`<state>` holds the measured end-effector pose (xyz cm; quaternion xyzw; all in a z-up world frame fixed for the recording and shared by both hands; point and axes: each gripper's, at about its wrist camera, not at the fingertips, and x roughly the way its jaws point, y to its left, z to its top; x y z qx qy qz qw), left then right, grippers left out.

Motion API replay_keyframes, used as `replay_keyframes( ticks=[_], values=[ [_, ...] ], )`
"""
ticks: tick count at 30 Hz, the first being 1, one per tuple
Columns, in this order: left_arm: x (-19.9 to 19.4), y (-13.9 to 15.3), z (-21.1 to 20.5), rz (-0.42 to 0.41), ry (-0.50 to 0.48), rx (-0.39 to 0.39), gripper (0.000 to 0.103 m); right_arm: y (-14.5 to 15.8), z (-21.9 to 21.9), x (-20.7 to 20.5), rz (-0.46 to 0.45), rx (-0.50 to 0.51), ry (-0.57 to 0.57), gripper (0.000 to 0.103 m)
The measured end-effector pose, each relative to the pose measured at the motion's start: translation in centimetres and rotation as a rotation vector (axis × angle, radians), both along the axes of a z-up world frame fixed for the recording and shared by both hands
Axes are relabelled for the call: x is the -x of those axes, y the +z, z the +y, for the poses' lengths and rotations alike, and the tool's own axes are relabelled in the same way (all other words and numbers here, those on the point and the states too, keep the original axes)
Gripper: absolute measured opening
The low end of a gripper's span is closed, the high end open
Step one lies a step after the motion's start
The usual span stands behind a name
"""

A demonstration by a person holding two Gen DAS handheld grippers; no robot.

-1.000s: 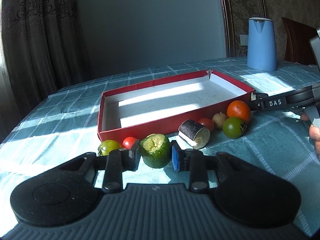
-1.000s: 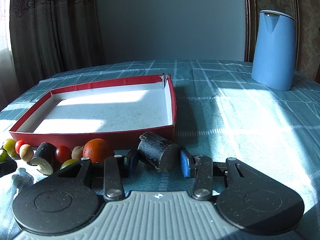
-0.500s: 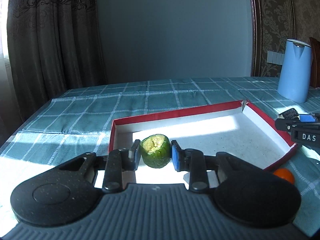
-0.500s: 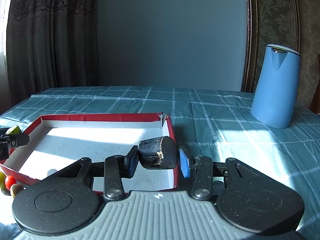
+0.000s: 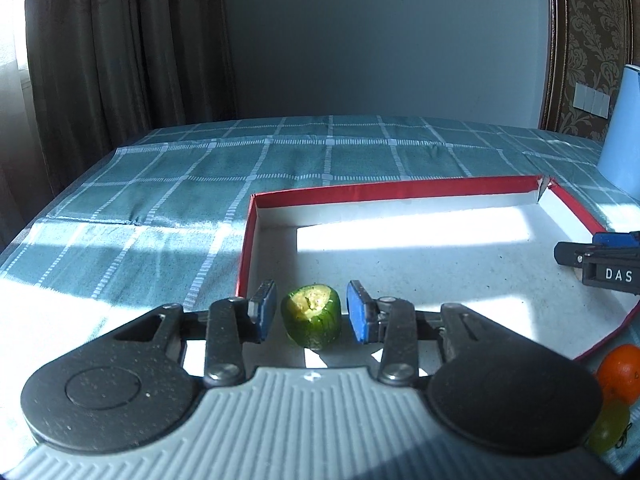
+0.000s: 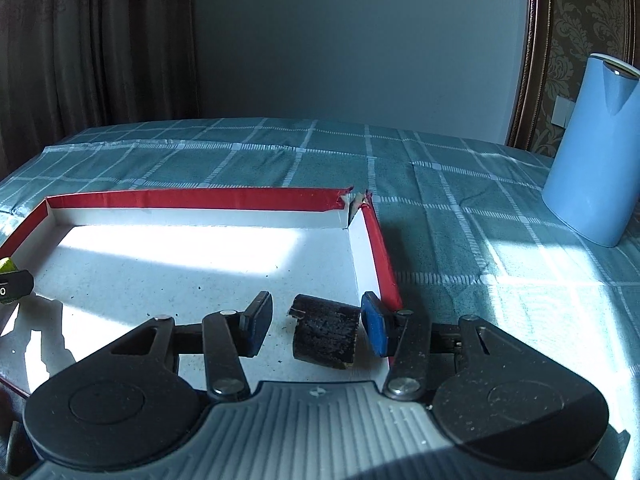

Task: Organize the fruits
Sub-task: 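Carry both pieces over the red box and open both grippers to drop them, then lift both grippers out of the box back toward the remaining produce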

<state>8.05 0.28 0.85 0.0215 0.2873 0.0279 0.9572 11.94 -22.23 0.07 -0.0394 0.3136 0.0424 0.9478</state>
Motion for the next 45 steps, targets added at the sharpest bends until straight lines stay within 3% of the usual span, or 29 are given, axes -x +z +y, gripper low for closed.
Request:
replay_keyframes(
  ticks=[1, 2, 4, 7, 11, 20, 24, 27, 36, 42, 45],
  values=[
    [0.2, 0.1, -0.1, -0.014, 0.006, -0.009, 0.056, 0.1, -0.2, 0.2, -0.012, -0.017, 0.005, 0.061],
    [0.4, 0.2, -0.1, -0.030, -0.006, -0.005, 0.063, 0.2, -0.3, 0.4, -0.017, -0.032, 0.009, 0.066],
    [0.8, 0.3, -0.2, -0.046, -0.014, -0.002, 0.067, 0.6, -0.5, 0.8, -0.030, -0.042, 0.005, 0.067],
    [2.0, 0.8, -0.2, -0.118, 0.007, -0.026, 0.083, 1.1, -1.4, 2.1, -0.064, -0.073, -0.004, 0.066],
    [4.1, 1.7, 0.9, -0.187, 0.003, 0.031, 0.090, 1.9, -2.8, 4.7, -0.141, -0.103, -0.059, 0.067],
    [10.0, 1.0, 4.5, -0.227, 0.076, 0.047, 0.096, 2.1, -6.0, 7.5, -0.147, -0.305, -0.099, 0.070],
    [11.0, 0.6, 4.6, -0.203, 0.068, 0.021, 0.096, 1.7, -5.8, 8.7, -0.153, -0.290, -0.094, 0.070],
    [11.3, 0.4, 4.3, -0.199, 0.046, 0.009, 0.098, 1.4, -5.8, 9.3, -0.151, -0.285, -0.096, 0.079],
    [11.0, 0.1, 4.0, -0.178, 0.033, -0.009, 0.101, 0.9, -6.0, 9.2, -0.134, -0.291, -0.113, 0.079],
    [11.7, -0.1, 3.8, -0.185, 0.002, -0.028, 0.098, 0.8, -5.6, 9.0, -0.117, -0.269, -0.108, 0.079],
    [11.5, -0.4, 3.7, -0.147, -0.022, -0.043, 0.088, 0.7, -5.5, 9.0, -0.114, -0.263, -0.107, 0.079]
  ],
)
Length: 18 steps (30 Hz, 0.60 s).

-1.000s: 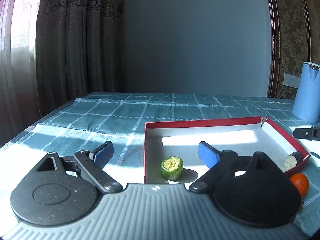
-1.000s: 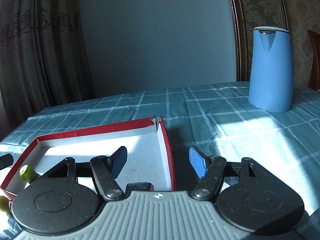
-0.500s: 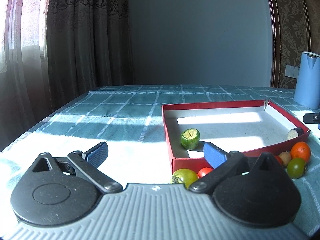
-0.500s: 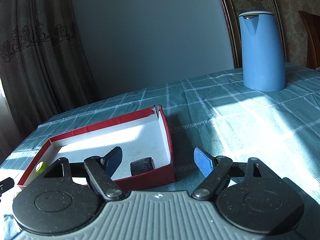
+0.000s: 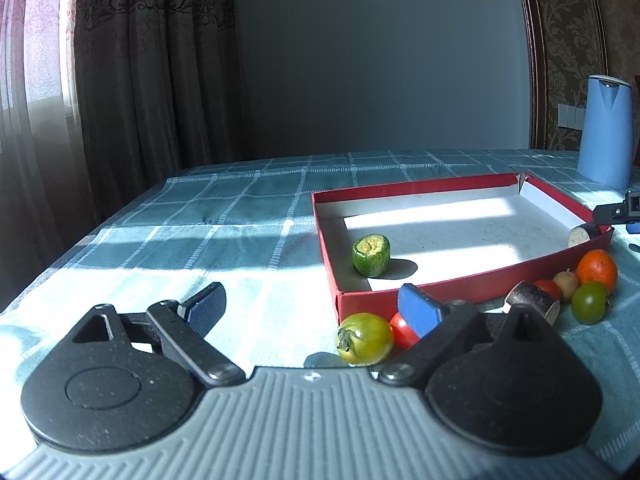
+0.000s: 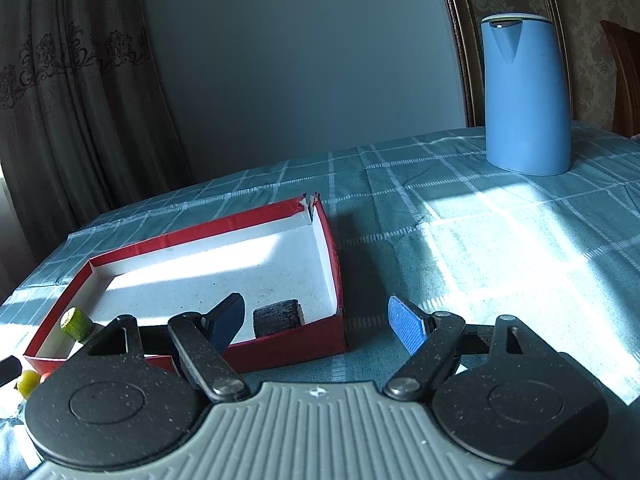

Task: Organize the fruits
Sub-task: 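Lift both grippers out of the box back toward the remaining produce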

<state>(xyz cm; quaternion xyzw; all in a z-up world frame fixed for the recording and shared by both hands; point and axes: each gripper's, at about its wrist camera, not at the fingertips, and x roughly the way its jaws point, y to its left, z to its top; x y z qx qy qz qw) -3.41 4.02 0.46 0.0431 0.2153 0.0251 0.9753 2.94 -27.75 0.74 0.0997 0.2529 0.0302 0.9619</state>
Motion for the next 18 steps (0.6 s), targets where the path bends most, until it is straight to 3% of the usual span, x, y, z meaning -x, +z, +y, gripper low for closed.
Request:
replay_keyframes(
  ticks=[1, 5, 12, 18],
  values=[
    [-0.14, -0.10, -0.01, 0.013, -0.006, 0.001, 0.081, 0.02, 0.00, 0.04, -0.003, 0.000, -0.001, 0.079],
    [-0.38, -0.31, -0.05, 0.032, -0.018, 0.001, 0.074, 0.04, 0.03, 0.09, -0.004, 0.006, -0.005, 0.079],
    [-0.12, -0.54, -0.60, 0.038, -0.063, -0.033, 0.072, 0.02, 0.20, 0.05, 0.000, 0.015, 0.001, 0.079],
    [-0.29, -0.70, -0.73, 0.056, -0.076, -0.041, 0.061, 0.05, 0.08, -0.03, 0.005, 0.011, -0.007, 0.079]
  ],
)
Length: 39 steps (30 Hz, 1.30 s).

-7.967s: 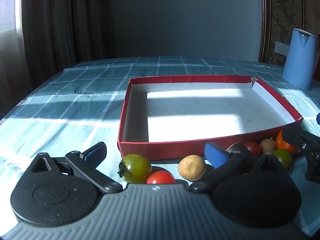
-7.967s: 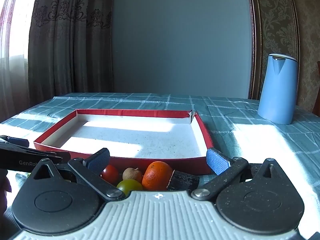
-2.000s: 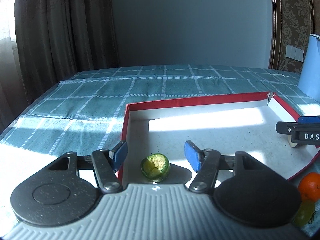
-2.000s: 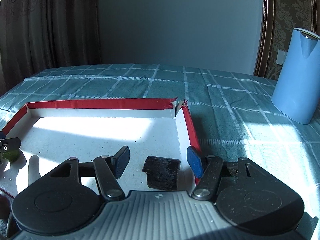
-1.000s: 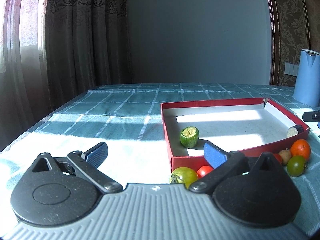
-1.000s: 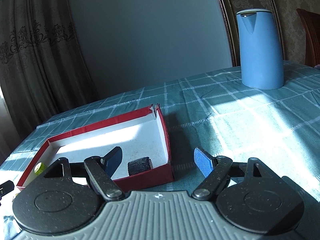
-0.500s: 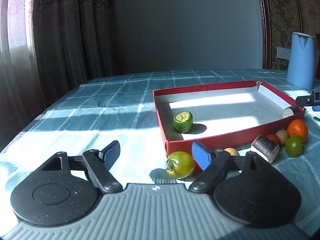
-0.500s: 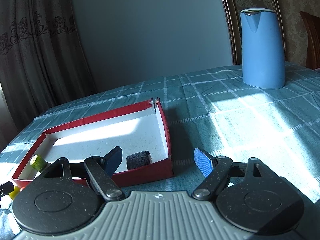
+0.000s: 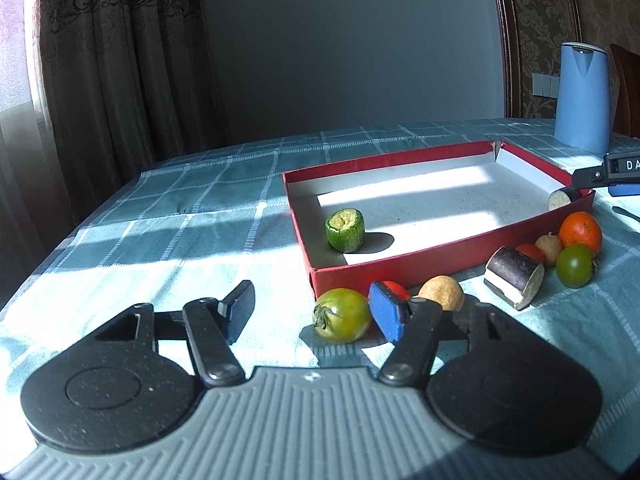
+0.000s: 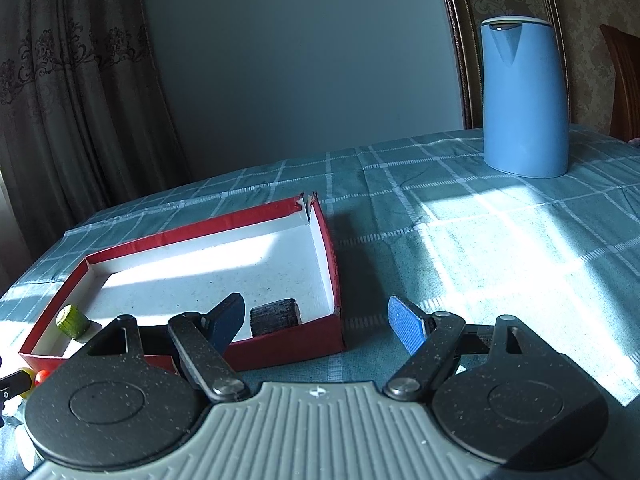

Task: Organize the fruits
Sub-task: 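Lift both grippers out of the box back toward the remaining produce, then grasp the green tomato with the left gripper while the right gripper grasps the mandarin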

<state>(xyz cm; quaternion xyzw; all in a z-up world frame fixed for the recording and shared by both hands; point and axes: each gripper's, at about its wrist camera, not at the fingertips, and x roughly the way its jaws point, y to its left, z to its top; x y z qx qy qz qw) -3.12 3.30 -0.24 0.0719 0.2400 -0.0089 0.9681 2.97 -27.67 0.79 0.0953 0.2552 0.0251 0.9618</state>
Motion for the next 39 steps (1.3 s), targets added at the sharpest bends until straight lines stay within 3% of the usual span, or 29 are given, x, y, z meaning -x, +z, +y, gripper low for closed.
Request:
replay_keyframes(
  ticks=[11, 15, 22, 32, 35, 39],
  values=[
    [-0.9, -0.8, -0.5, 0.105, -0.075, -0.026, 0.053, -0.3, 0.1, -0.2, 0.017, 0.010, 0.008, 0.079],
    [-0.9, -0.9, -0.4, 0.108, -0.091, -0.016, 0.049, -0.3, 0.3, -0.2, 0.022, 0.021, 0.013, 0.079],
    [-0.9, -1.0, -0.8, 0.110, -0.147, -0.021, 0.031, -0.3, 1.1, 0.0, 0.013, 0.085, 0.023, 0.079],
    [-0.7, -0.9, -0.5, 0.104, -0.134, -0.002, 0.031, 0.1, -1.1, 2.4, -0.034, 0.033, -0.034, 0.079],
    [-0.7, -1.0, -0.5, 0.103, -0.133, -0.004, 0.032, -0.4, -1.4, 3.4, -0.006, 0.010, 0.006, 0.079],
    [-0.7, -1.0, -0.6, 0.099, -0.133, -0.010, 0.032, -0.2, -0.5, 4.7, -0.045, 0.004, 0.108, 0.079]
  ],
)
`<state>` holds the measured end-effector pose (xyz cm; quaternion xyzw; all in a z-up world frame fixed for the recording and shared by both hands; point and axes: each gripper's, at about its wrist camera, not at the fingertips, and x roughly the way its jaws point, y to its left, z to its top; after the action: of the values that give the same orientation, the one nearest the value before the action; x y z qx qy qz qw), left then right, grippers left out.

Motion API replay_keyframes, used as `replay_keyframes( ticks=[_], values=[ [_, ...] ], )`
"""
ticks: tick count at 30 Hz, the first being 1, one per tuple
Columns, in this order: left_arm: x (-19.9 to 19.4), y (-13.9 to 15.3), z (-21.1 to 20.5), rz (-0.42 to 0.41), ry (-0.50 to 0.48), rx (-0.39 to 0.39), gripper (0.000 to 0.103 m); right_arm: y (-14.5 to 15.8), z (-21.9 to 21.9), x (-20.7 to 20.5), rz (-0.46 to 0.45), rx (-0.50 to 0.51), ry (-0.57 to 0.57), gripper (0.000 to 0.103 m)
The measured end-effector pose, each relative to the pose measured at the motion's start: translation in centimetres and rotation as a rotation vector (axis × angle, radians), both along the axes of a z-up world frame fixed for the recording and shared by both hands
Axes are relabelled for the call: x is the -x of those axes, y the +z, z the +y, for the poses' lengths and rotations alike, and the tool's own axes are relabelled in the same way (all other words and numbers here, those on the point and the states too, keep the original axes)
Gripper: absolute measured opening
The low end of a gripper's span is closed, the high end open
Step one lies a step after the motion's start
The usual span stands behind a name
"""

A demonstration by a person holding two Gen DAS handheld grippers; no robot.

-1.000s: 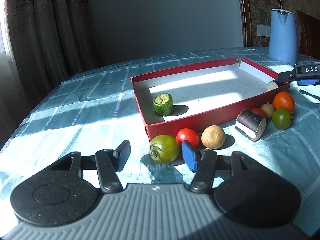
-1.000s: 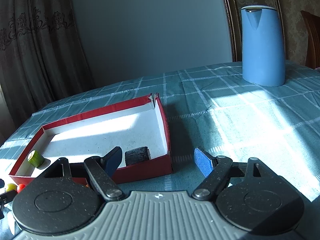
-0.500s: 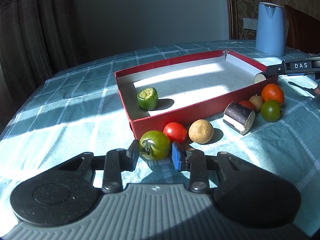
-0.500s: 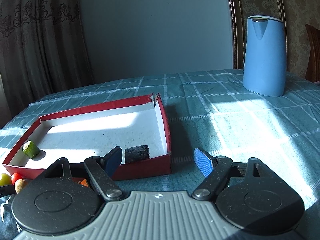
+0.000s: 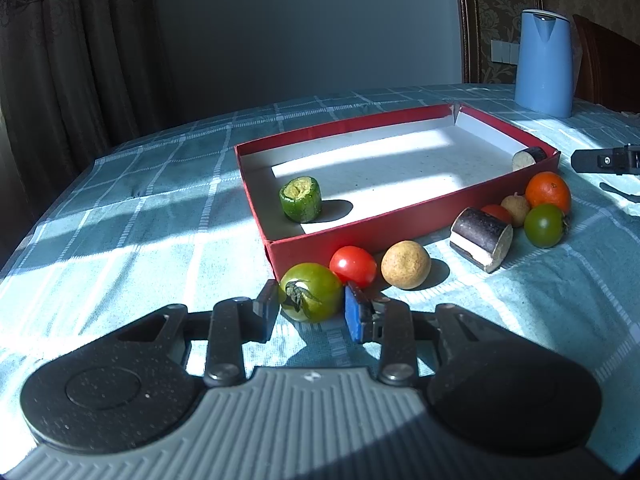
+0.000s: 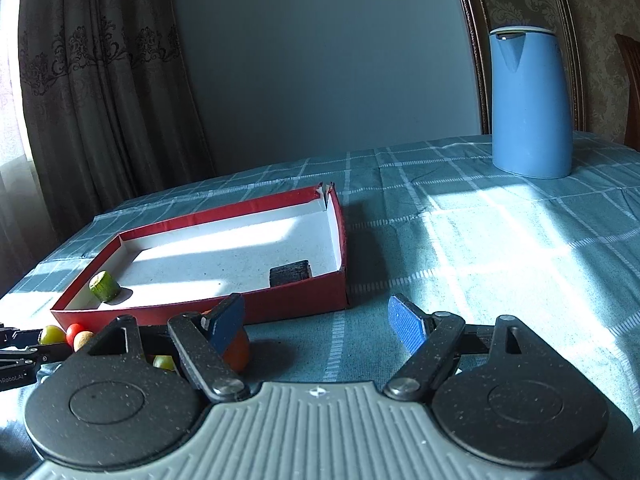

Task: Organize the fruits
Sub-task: 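Grasp the green tomato with the left gripper while the right gripper grasps the mandarin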

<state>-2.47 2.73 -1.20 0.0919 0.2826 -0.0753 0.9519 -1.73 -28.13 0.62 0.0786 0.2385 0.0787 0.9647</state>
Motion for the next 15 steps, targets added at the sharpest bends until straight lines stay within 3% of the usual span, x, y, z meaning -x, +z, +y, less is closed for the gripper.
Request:
replay_keyframes(
  ticks=[6, 13, 15],
  values=[
    [0.0, 0.0, -0.1, -0.002, 0.000, -0.003, 0.032, -0.1, 3.4, -0.2, 0.005, 0.072, 0.103, 0.079],
    [0.0, 0.0, -0.2, -0.006, 0.000, -0.012, 0.032, -0.7, 4.4, -1.4, 0.064, 0.051, 0.114, 0.076],
    [0.0, 0.0, -0.3, -0.007, 0.001, -0.015, 0.032, -0.8, 4.4, -1.8, 0.080, 0.041, 0.108, 0.068]
  ],
)
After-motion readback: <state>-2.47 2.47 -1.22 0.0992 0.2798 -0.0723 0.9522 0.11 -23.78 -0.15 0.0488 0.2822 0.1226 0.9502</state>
